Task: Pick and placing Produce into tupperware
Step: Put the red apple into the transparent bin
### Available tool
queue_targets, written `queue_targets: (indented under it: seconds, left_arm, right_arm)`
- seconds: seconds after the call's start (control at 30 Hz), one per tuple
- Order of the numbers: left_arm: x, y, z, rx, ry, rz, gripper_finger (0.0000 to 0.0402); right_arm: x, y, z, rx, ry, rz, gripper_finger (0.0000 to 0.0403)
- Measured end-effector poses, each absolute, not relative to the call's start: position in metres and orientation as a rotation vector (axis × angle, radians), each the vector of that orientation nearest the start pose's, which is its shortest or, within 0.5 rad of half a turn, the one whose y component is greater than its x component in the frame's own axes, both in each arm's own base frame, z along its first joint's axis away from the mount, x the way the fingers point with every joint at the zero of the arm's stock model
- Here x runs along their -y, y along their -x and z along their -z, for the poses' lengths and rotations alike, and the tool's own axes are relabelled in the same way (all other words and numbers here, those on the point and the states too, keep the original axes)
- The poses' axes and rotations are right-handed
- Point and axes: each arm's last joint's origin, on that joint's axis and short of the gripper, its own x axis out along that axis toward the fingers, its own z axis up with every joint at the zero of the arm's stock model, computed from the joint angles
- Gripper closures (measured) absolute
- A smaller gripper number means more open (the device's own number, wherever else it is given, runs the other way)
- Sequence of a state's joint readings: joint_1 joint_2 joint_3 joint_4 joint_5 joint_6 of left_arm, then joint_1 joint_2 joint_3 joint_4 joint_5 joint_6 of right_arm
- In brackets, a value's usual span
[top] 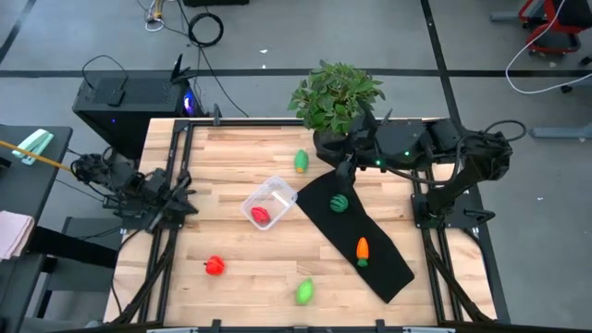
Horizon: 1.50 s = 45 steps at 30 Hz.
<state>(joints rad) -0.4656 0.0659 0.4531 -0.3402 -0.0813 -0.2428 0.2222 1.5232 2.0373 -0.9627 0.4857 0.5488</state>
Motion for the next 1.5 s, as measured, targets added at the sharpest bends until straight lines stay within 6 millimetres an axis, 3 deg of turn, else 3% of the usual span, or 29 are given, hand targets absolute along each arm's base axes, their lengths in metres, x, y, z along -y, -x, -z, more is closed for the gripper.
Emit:
queue_targets:
  seconds: [0.3,0.47,0.6,0.8,1.07,1.33,1.5]
  left_arm:
    - [0.051,-0.090,-0.263,-0.228,0.058,0.619,0.0373]
    - [0.059,-0.106,-0.294,-0.197,-0.074,0.633,0.0343]
    - [0.065,-0.119,-0.323,-0.208,-0.181,0.601,0.0297]
    - [0.077,-0.145,-0.335,-0.409,-0.288,0.583,0.0204]
    - [0.091,-0.171,-0.335,-0.623,-0.332,0.596,0.0129]
    - [0.106,-0.171,-0.299,-0.962,-0.489,0.704,0.0115]
    - [0.121,-0.180,-0.283,-1.048,-0.514,0.735,0.0115]
  right_arm:
    - [-0.048,-0.271,-0.500,-0.334,-0.383,0.362,0.0247]
    - [-0.049,-0.271,-0.500,-0.338,-0.383,0.353,0.0247]
    - [-0.049,-0.271,-0.500,-0.348,-0.367,0.337,0.0247]
    - [-0.050,-0.271,-0.499,-0.368,-0.332,0.293,0.0247]
    - [-0.052,-0.271,-0.499,-0.397,-0.301,0.211,0.0247]
    - [-0.053,-0.271,-0.497,-0.428,-0.260,0.163,0.0247]
    - [-0.054,-0.270,-0.496,-0.452,-0.251,0.144,0.0247]
